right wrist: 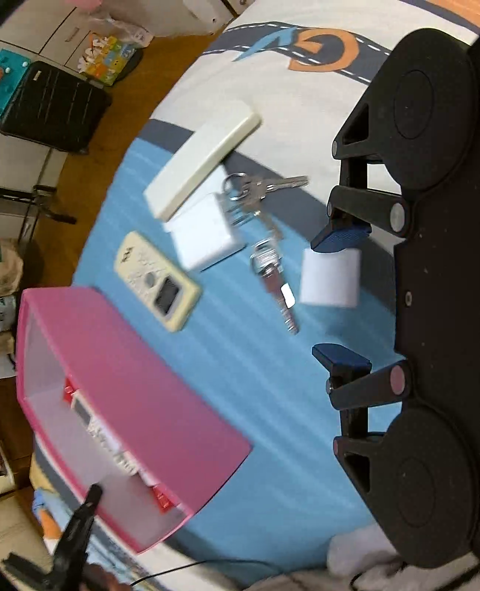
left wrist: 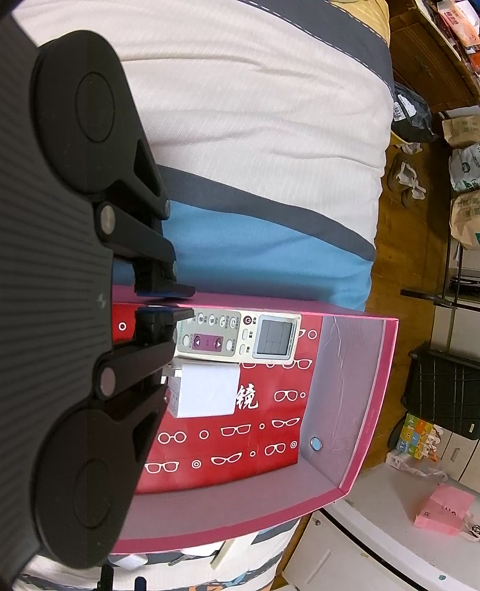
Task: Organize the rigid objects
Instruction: 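Grasp the small white cube charger on the bed with the right gripper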
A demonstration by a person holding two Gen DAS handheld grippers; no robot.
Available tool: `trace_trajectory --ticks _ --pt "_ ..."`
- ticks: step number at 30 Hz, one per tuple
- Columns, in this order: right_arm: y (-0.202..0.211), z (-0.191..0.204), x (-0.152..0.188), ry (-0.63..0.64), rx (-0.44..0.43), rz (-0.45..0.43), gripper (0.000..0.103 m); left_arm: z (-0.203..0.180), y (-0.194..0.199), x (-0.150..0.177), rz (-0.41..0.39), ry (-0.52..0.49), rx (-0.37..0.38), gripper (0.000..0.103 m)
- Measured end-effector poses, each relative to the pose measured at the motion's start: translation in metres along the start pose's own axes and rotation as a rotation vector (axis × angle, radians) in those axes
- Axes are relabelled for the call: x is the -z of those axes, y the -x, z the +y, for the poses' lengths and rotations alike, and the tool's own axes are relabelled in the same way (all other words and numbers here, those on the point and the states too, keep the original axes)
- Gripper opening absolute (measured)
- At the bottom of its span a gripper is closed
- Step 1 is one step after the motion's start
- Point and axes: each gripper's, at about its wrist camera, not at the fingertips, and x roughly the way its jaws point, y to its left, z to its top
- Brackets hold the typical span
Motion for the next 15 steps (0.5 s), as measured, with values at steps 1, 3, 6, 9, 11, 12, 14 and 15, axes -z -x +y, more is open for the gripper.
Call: trace_trajectory --ticks 1,3,6,9,11,12,14,15 --pt "-0.003 -0.001 0.001 0.005 0.001 0.007 0.06 0.0 0.0 0.0 0.0 0.0 0.0 0.004" --pt "-0.011 -0.002 0.005 0.014 0.01 0.025 0.06 -0.001 0.0 0.0 0.0 0.0 0.0 0.004" --pt "-0.023 -0.002 0.005 0.021 0.025 0.05 0.06 -0.001 0.0 0.0 0.0 0.001 -0.001 0.004" --pt "-0.032 0.001 0.003 0.049 0.054 0.052 0.061 0.0 0.001 0.001 -0.001 0.002 -0.001 0.004" --pt "-0.04 0.002 0.003 0.051 0.095 0.066 0.06 0.0 0.001 0.001 0.002 0.003 0.0 0.004" --pt "-0.04 0.0 0.003 0.028 0.099 0.064 0.058 0.001 0.001 0.001 0.004 0.005 0.001 0.004" --pt "-0.037 -0.003 0.004 -0.035 0.099 0.044 0.055 0.002 0.002 0.001 0.007 0.006 0.003 0.004" --pt "-0.035 -0.002 0.006 -0.049 0.102 0.035 0.052 0.002 0.002 0.001 0.008 0.003 0.003 0.004"
